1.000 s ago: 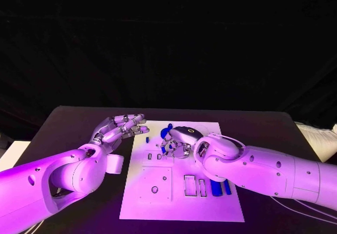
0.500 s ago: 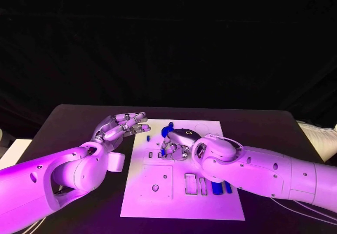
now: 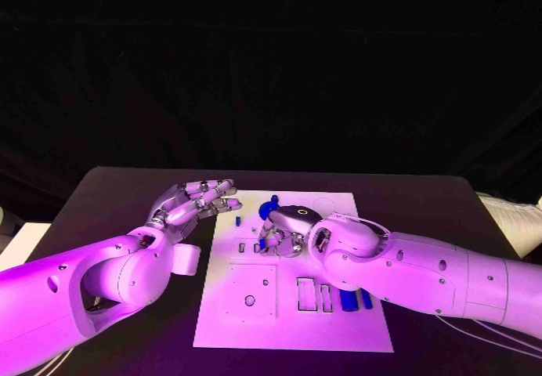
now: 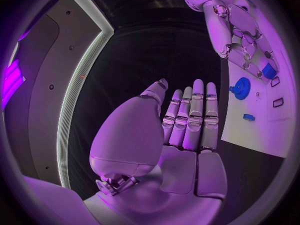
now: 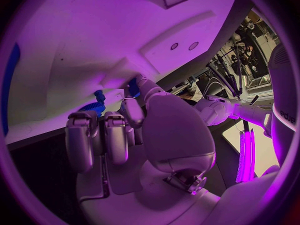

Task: Assemble the parts on the task board

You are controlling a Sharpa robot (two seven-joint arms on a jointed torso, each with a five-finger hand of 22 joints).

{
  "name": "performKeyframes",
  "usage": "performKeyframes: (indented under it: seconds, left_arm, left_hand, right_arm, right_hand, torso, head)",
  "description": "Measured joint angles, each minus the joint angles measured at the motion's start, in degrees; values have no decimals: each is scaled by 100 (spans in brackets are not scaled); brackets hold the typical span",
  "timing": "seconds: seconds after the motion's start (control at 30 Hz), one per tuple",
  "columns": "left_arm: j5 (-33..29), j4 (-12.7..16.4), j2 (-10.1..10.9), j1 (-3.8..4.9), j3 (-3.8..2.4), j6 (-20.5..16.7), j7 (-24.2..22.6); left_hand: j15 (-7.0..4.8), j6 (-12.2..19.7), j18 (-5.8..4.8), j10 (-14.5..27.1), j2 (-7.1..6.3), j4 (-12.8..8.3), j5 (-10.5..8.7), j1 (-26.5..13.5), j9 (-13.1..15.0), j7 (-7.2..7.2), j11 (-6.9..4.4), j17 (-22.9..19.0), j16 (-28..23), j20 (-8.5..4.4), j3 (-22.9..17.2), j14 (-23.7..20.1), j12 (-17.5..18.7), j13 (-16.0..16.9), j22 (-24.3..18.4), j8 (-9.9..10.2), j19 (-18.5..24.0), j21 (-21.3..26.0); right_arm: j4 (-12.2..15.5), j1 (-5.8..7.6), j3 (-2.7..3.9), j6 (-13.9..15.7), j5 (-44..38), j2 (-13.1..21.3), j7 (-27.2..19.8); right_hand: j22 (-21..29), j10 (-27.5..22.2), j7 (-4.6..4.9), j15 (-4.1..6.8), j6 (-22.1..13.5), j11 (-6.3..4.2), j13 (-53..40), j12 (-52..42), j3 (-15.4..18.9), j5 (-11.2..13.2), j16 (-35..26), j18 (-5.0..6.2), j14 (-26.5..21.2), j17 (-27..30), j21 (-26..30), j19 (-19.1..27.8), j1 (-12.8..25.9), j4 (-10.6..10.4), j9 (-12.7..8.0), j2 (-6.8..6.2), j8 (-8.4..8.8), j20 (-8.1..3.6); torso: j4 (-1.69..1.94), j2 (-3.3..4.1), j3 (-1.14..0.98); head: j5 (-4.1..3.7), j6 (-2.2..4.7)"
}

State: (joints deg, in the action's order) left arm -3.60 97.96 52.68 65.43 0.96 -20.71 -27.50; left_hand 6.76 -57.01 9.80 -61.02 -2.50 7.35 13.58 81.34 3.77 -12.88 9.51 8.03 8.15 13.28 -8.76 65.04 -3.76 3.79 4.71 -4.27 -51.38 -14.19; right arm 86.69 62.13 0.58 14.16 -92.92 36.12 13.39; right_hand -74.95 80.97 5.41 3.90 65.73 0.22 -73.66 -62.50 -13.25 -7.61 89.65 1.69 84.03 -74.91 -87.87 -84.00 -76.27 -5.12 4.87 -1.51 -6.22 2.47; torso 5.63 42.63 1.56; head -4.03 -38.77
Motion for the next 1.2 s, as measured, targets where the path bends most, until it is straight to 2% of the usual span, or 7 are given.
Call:
performKeyframes:
  seconds: [0.2, 0.5, 0.7, 0.8, 0.97, 1.07, 1.2]
  left_arm:
    - [-1, -2, 0, 0, 0, 1, 1]
    - [-1, -3, 2, 0, 0, 4, 2]
    - [-2, -3, 2, 0, 0, 5, 5]
    - [-2, -3, 2, 0, 0, 6, 6]
    - [-2, -3, 2, 0, 0, 8, 9]
    - [-2, -4, 2, 0, 0, 9, 11]
    - [-3, -5, 2, 0, 0, 11, 13]
  left_hand:
    - [0, 0, 0, 0, 0, -1, 0, 0, 0, 0, 0, 0, 0, 0, -1, 0, 0, 0, 0, 0, 0, 0]
    - [0, 0, 0, 0, 0, -1, 0, 0, 0, 0, 0, -1, 0, 0, -1, 0, 0, 0, 0, 0, 0, 0]
    - [0, 0, 0, 0, 0, -1, 0, 0, 0, 0, 0, -1, 0, 0, -1, 0, 0, 0, -5, 0, 0, 0]
    - [0, 0, 0, 0, 0, -1, 0, 0, 0, 0, 0, -1, 0, 0, -1, 0, 0, 0, -5, 0, 0, 0]
    - [0, 0, 0, 0, 0, -1, 0, 0, 0, 0, 0, -1, 0, 0, -1, 0, 0, 0, -5, 0, 0, 0]
    - [0, 0, 0, 0, 0, -1, 0, 0, 0, 0, 0, -2, 0, 0, -1, 0, 0, 0, -5, 0, 0, 0]
    - [0, 0, 0, 0, 0, -1, 0, 0, 0, 0, 0, -2, 0, 0, -1, 0, 0, 0, -5, 0, 0, 0]
  right_arm:
    - [38, 0, 2, -28, -40, 34, 31]
    - [66, -3, 6, -40, -88, 41, 83]
    - [78, -4, 6, -40, -108, 43, 125]
    - [79, -4, 7, -39, -116, 43, 144]
    - [79, -7, 3, -28, -128, 36, 177]
    - [79, -12, -3, -5, -135, 35, 195]
    - [85, -26, -13, 56, -148, 40, 212]
  right_hand:
    - [0, -1, -1, 0, 1, 1, 8, 65, -2, 0, 0, 0, 0, 0, 0, 0, 3, -3, 1, -4, 0, 0]
    - [1, 0, -12, 0, 13, 0, 106, 199, 36, 1, 0, 0, 0, 1, 22, 0, 105, -41, 2, -106, 0, 0]
    - [1, -34, 50, -43, -102, 34, 117, 264, 99, -2, 0, 0, -1, 1, 22, 0, 228, -108, 69, -229, 79, 0]
    - [2, -74, 76, -85, -155, 74, 162, 344, 145, -3, 0, 0, 0, 1, 22, 0, 316, -170, 23, -315, 139, 44]
    - [2, -184, 126, -125, -344, 166, 345, 667, 238, 84, 0, 0, -1, 1, 48, 0, 508, -277, -46, -387, 238, 85]
    - [2, -239, 168, -126, -448, 176, 441, 817, 284, 84, 0, 0, -3, -1, 48, 0, 532, -323, -89, -417, 253, 85]
    - [3, -257, 173, -165, -535, 195, 478, 843, 328, 84, 0, 0, -1, -3, 69, 0, 521, -367, -90, -485, 248, 125]
  torso:
    - [-2, -1, 0]
    - [-4, -1, 3]
    - [-2, -1, 3]
    - [-2, -1, 4]
    - [-1, -2, 4]
    - [0, -3, 4]
    - [1, -3, 4]
  head:
    - [-1, -7]
    - [-7, -8]
    - [-19, -12]
    - [-20, -12]
    - [-20, -5]
    - [-20, -3]
    - [-20, 0]
